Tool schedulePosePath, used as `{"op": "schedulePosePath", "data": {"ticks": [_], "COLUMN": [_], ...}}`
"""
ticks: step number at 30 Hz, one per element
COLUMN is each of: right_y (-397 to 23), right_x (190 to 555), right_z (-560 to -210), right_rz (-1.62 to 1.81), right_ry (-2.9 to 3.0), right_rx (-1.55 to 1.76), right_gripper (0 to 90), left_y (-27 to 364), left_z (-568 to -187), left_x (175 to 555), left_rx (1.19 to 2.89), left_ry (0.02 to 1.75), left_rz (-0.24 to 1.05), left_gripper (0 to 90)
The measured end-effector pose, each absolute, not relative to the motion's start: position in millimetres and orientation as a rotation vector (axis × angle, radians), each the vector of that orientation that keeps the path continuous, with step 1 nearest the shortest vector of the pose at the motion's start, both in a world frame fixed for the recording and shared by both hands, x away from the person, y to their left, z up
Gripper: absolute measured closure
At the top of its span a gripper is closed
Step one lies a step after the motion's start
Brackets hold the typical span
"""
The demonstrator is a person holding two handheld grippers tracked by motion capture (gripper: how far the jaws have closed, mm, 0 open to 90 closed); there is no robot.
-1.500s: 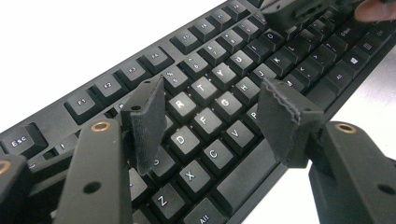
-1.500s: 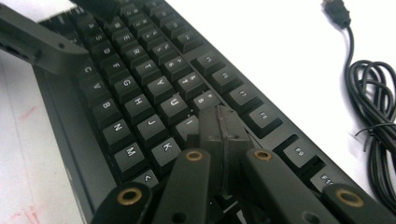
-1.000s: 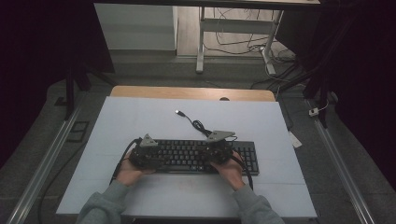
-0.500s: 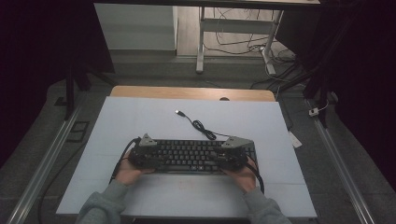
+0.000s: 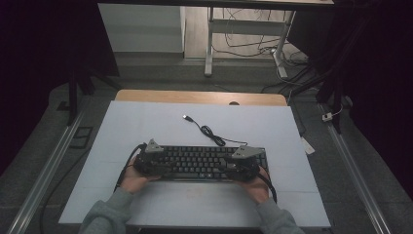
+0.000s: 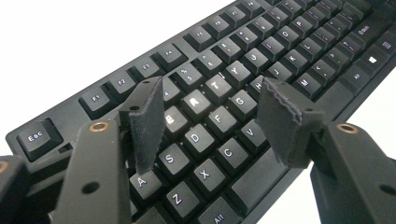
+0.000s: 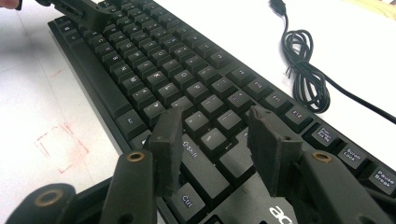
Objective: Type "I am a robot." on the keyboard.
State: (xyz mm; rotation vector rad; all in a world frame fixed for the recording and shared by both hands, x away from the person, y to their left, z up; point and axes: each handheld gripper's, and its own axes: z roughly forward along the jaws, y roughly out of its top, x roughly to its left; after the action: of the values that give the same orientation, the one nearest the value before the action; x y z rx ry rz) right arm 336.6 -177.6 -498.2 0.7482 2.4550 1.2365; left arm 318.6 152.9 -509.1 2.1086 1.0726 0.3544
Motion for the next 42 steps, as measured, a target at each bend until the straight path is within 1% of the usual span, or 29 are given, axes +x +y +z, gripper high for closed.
{"op": "schedulePosePath", "data": {"ticks": [5,8,12,17,18,27,42], "right_y": [-179,-179,-178,-178,-178,-177,-177], "right_x": [337,338,338,339,339,339,339], "right_z": [-498,-498,-499,-499,-499,-500,-500], "right_rz": [1.240,1.237,1.232,1.231,1.230,1.225,1.223], "right_ry": [2.451,2.450,2.453,2.455,2.456,2.459,2.457], "right_rx": [0.749,0.749,0.749,0.749,0.748,0.748,0.746], "right_gripper": [55.1,55.0,54.7,54.5,54.5,54.3,54.1], "left_y": [152,150,145,139,138,125,123], "left_z": [-509,-509,-510,-511,-511,-517,-522], "left_x": [319,320,322,325,326,335,340], "left_rx": [2.094,2.091,2.094,2.108,2.111,2.147,2.168], "left_ry": [1.069,1.058,1.041,1.032,1.027,1.029,1.063], "left_rz": [0.372,0.386,0.394,0.396,0.391,0.388,0.393], "left_gripper": [46.8,52.3,65.7,86.7,89.1,89.3,89.4]}}
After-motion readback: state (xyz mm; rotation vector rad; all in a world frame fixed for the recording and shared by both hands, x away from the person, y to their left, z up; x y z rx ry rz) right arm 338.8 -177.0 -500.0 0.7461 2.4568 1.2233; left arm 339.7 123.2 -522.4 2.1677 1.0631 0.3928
